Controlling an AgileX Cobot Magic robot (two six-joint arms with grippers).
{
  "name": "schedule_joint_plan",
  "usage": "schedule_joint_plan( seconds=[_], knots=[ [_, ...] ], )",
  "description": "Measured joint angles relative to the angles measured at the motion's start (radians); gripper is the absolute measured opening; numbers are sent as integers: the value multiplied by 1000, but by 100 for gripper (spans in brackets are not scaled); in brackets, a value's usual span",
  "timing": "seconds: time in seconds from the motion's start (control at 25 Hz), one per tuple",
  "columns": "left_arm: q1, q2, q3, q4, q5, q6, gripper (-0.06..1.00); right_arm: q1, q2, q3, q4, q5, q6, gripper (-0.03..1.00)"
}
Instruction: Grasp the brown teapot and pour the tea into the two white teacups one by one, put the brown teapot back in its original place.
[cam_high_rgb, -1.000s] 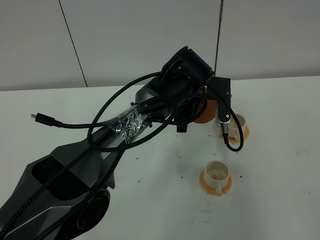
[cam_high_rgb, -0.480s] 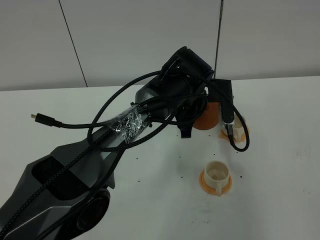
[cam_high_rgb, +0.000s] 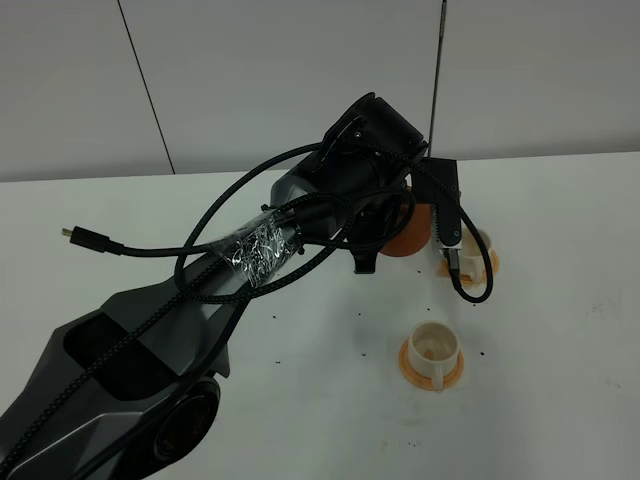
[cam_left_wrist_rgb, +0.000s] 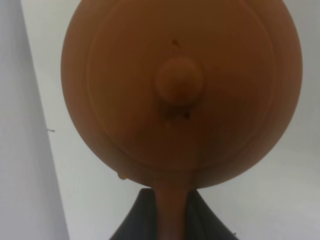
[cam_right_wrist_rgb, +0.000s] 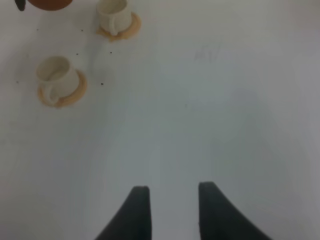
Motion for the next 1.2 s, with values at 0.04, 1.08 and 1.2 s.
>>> schedule_joint_plan(
  seconds=[0.04, 1.08, 1.2],
  knots=[
    [0, 0, 0, 7, -1, -1, 16, 0, 0, 0, 0, 0, 0, 23],
    [-40, 43, 0, 97, -104, -18, 16, 0, 0, 0, 0, 0, 0, 24],
    [-51, 61, 0, 105, -104, -16, 16, 0, 0, 0, 0, 0, 0, 24]
  ],
)
